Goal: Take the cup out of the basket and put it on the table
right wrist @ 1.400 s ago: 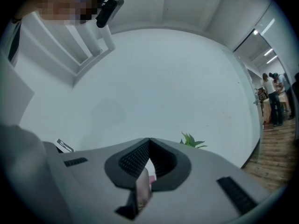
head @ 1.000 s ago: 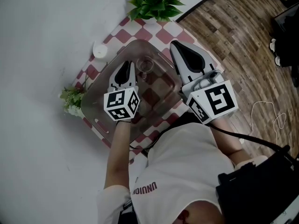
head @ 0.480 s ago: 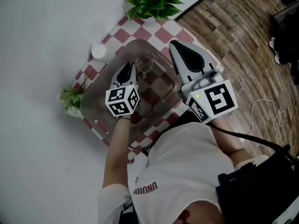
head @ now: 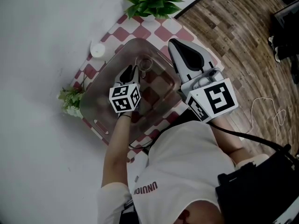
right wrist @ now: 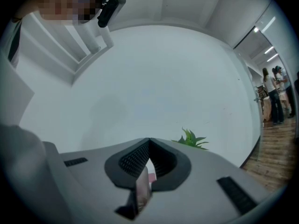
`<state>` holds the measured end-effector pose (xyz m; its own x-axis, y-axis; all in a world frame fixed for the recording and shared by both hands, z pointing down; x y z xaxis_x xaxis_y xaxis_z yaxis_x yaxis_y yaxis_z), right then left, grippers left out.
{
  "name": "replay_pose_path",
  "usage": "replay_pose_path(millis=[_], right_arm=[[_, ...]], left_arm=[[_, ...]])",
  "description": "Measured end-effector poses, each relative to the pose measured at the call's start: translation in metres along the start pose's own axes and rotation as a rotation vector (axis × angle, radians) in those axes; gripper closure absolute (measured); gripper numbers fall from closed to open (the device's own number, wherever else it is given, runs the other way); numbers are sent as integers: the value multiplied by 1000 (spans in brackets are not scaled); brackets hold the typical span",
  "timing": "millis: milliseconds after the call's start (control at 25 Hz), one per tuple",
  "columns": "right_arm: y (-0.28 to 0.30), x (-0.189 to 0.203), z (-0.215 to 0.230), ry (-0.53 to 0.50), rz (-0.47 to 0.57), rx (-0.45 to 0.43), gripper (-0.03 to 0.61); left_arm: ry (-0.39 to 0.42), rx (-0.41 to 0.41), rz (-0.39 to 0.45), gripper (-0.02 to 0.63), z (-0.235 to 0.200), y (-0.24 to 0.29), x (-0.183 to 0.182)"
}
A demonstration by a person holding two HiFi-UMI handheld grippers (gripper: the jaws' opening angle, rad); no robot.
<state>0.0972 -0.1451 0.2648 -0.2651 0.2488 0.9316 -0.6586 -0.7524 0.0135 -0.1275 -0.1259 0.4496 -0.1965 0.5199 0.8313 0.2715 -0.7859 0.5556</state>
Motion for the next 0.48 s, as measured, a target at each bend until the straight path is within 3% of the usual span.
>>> replay_pose_path(millis=[480], right_arm=[[0, 1, 1, 1, -6, 7, 561]], left_arm=[[9, 51, -68, 496, 6, 12, 19]])
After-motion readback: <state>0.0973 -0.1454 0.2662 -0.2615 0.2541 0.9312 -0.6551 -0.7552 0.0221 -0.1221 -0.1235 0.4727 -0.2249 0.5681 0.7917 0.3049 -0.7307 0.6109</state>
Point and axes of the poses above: the fingertips, and each gripper's own axes: y forward along the fingers, z to its right, x out of its underside, the point moved 8 cm from there along -y, backward along the fingers, and after that the axes turned 11 degrees about y, right-handed, at the moved point
